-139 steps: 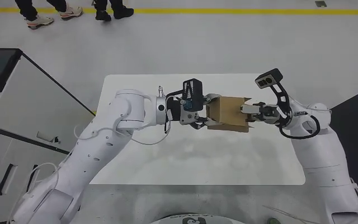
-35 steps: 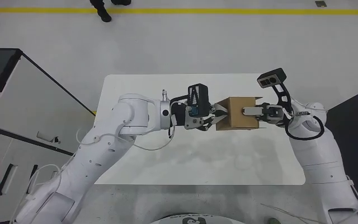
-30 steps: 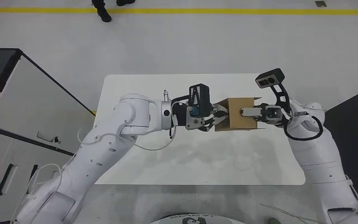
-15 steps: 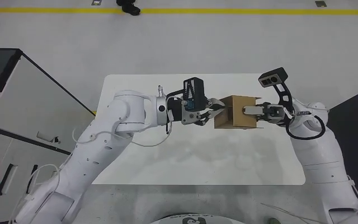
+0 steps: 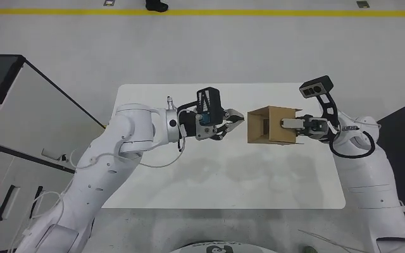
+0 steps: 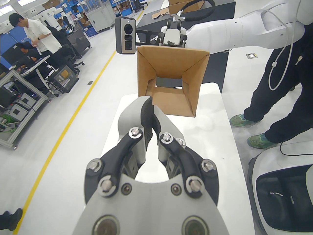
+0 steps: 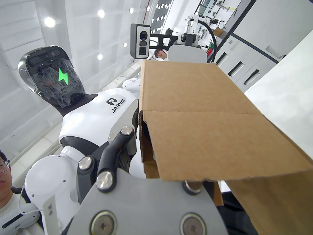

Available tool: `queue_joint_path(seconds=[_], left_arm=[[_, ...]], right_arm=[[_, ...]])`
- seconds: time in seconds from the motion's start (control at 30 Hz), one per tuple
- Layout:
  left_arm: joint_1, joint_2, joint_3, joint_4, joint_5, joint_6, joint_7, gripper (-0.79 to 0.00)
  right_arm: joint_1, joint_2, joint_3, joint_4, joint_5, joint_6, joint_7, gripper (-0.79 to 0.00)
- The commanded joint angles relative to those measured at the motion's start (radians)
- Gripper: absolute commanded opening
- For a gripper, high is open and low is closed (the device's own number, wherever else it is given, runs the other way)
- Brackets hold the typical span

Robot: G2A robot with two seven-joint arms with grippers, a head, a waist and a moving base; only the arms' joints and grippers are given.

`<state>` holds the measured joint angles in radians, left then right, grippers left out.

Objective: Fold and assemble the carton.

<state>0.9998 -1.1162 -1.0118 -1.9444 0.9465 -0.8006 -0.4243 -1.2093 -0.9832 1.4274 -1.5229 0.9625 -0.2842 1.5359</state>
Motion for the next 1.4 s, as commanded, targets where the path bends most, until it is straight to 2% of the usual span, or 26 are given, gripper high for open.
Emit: queue_joint_path(seconds=[0.0, 0.23, 0.33, 0.5, 0.63, 0.67, 0.9, 1.0, 1.13, 1.2, 1.37], left_arm=[[-0.004, 0.000, 0.007, -0.004, 0.006, -0.003, -0.011, 0.000], [-0.001, 0.000, 0.008, -0.003, 0.003, 0.001, -0.009, 0.000], [0.021, -0.002, 0.004, 0.012, -0.088, 0.064, -0.011, 0.000], [0.016, 0.002, -0.026, 0.026, -0.346, 0.145, -0.108, 0.000], [0.021, 0.009, -0.038, 0.039, -0.512, 0.243, -0.246, 0.000], [0.011, 0.012, -0.033, 0.031, -0.533, 0.247, -0.303, 0.000], [0.011, 0.012, -0.033, 0.031, -0.533, 0.247, -0.303, 0.000], [0.025, 0.011, -0.031, 0.058, -0.615, 0.330, -0.329, 0.000], [0.015, 0.012, -0.045, 0.099, -0.869, 0.465, -0.437, 0.000], [0.012, 0.013, -0.080, 0.108, -0.962, 0.544, -0.434, 0.000], [0.012, 0.016, -0.097, 0.102, -0.980, 0.554, -0.462, 0.000]], right_arm=[[0.000, 0.000, 0.000, 0.000, 0.000, 0.000, 0.000, -0.785], [-0.002, 0.000, -0.001, -0.026, -0.037, -0.006, -0.017, -0.785], [-0.008, 0.003, 0.015, -0.053, -0.077, -0.027, -0.027, -0.785], [-0.020, 0.007, 0.048, -0.109, -0.117, -0.041, -0.041, -0.785], [-0.028, 0.009, 0.071, -0.144, -0.139, -0.050, -0.050, -0.785], [-0.029, 0.010, 0.076, -0.148, -0.149, -0.055, -0.055, -0.785], [-0.031, 0.011, 0.086, -0.146, -0.173, -0.071, -0.071, -0.785], [-0.034, 0.012, 0.087, -0.167, -0.220, -0.083, -0.095, -0.785], [-0.029, 0.013, 0.093, -0.170, -0.237, -0.102, -0.102, -0.785], [-0.026, 0.016, 0.097, -0.168, -0.249, -0.102, -0.102, -0.785], [-0.022, 0.018, 0.102, -0.173, -0.258, -0.109, -0.109, -0.785]])
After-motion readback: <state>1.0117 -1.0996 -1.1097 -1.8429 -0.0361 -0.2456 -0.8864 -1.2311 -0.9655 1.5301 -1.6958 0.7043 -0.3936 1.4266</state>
